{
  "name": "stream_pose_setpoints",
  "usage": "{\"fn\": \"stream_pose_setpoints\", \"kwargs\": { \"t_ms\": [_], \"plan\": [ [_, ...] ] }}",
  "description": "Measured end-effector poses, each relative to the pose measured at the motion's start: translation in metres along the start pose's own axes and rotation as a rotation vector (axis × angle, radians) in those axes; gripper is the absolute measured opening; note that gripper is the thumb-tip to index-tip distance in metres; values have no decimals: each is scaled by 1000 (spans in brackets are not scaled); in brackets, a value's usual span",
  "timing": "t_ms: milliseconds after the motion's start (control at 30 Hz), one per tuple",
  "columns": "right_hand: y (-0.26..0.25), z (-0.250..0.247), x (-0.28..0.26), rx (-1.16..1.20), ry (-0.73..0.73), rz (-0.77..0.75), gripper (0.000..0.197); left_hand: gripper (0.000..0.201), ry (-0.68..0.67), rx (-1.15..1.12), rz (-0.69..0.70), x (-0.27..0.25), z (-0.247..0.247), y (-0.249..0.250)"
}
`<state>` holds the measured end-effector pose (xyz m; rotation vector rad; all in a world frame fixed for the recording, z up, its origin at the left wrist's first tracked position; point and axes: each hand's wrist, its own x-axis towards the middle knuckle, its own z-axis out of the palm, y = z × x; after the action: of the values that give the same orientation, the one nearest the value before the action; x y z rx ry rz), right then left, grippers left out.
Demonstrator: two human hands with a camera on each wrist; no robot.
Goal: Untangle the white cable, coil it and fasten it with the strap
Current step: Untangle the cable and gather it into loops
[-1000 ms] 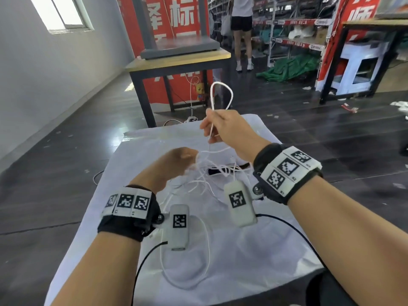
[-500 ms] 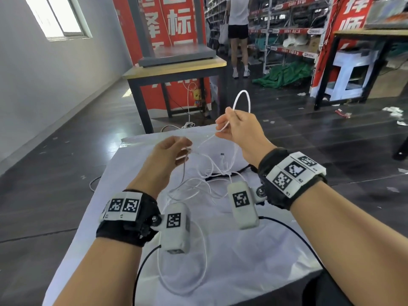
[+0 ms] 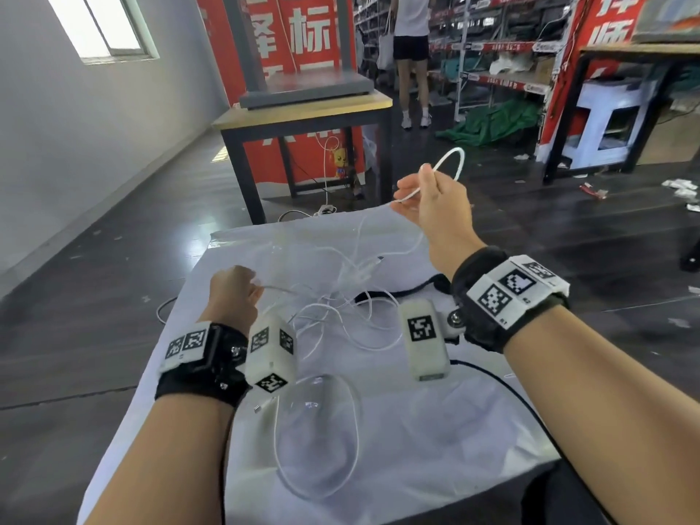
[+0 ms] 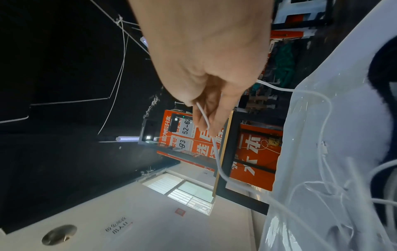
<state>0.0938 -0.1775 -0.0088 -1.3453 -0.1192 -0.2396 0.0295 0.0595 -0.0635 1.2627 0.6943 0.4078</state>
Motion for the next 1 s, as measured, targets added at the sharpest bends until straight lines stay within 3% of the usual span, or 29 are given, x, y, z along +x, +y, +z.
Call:
{"fn": "stream_pose_setpoints", "kwargs": {
  "t_ms": [33,133,233,333,400,500,567,667,700,733,833,900,933,1000],
  "plan": [
    [2,1,-2,-12,-57,28,39,40,-15,17,-9,-2,2,3],
    [7,7,-10,-56,-237,69,36,47,-77,324,220,-21,18,12],
    [5,16,-18,-91,-453,86,34,37,-393,461,428,-52,38,23],
    [0,21,-25,-289,-672,95,36,50,-682,358,411,-69,48,29],
    [0,22,-29,-468,-801,76,33,46,-723,265,399,-70,51,33],
    [1,21,-33,-608,-899,103,34,25,-662,205,417,-66,50,36],
    [4,19,-32,-600,-754,131,43,25,-594,126,421,-60,47,34],
    [17,4,-15,-536,-174,-12,34,26,-509,103,436,-52,41,34],
    [22,-2,-9,-587,-76,-62,26,27,-502,96,428,-49,40,34],
    [27,-7,-4,-637,-82,-59,30,26,-496,81,417,-48,38,33],
    [45,-9,4,-643,-317,83,64,24,-512,-22,359,-45,36,33],
    [53,-6,5,-612,-381,112,62,23,-522,-117,323,-43,34,34],
    [58,-6,8,-605,-333,102,55,23,-524,-155,315,-40,32,35],
    [63,-5,14,-581,-104,90,36,23,-515,-203,310,-36,26,36]
  ]
}}
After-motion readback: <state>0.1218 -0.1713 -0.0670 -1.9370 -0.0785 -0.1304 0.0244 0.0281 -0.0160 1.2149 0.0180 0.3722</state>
